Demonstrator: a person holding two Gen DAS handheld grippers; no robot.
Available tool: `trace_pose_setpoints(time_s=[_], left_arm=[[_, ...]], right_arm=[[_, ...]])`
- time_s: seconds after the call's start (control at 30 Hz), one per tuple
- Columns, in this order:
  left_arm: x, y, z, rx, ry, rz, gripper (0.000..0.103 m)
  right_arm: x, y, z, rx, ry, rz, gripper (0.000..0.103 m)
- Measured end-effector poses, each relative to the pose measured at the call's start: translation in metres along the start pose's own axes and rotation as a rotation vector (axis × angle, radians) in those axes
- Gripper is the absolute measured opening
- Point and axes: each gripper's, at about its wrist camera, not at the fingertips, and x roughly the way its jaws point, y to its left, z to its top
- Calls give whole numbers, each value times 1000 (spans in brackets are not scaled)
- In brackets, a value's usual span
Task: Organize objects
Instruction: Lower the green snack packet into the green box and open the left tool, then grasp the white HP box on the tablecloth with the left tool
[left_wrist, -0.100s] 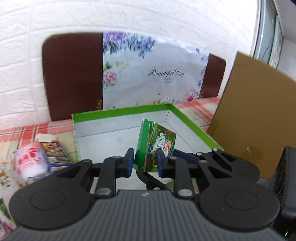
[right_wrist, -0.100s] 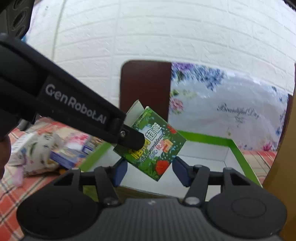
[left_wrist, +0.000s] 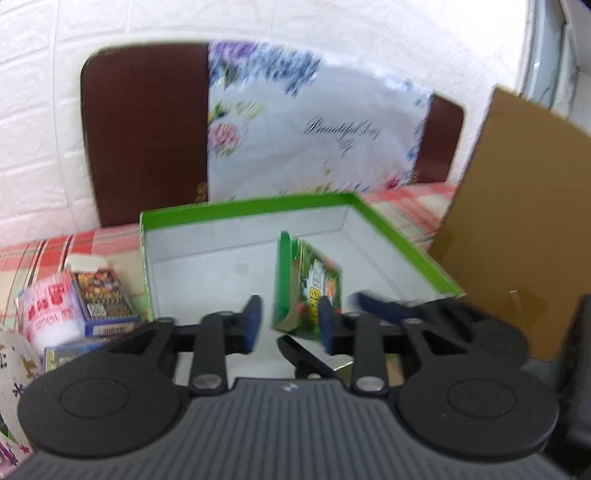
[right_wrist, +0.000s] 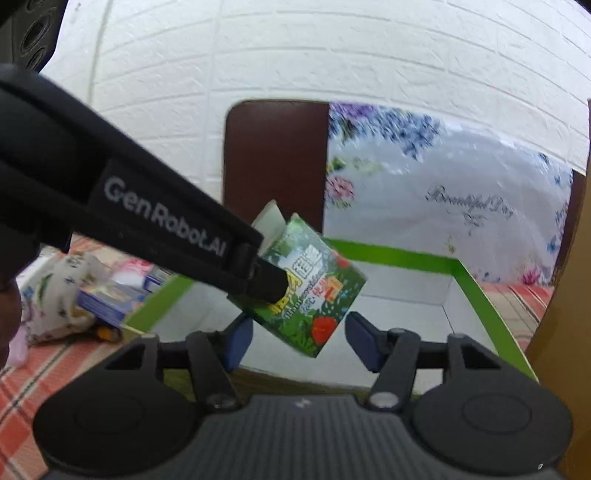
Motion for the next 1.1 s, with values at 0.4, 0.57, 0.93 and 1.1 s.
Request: trace_pose_setpoints(time_s=[0.4, 0.57, 0.93, 1.1], left_arm=[[-63, 32, -47, 41, -2, 244, 53], [-89, 62, -73, 3, 56, 388, 53], [-145, 143, -121, -202, 77, 504, 57], [-170, 203, -132, -355, 59, 553, 57]], right_arm=[[-61, 41, 32, 189, -140, 84, 72], [-69, 82, 40, 35, -97, 32, 71], [-60, 186, 55, -140, -2, 330, 80], [-43, 258, 58, -202, 46, 400, 75]])
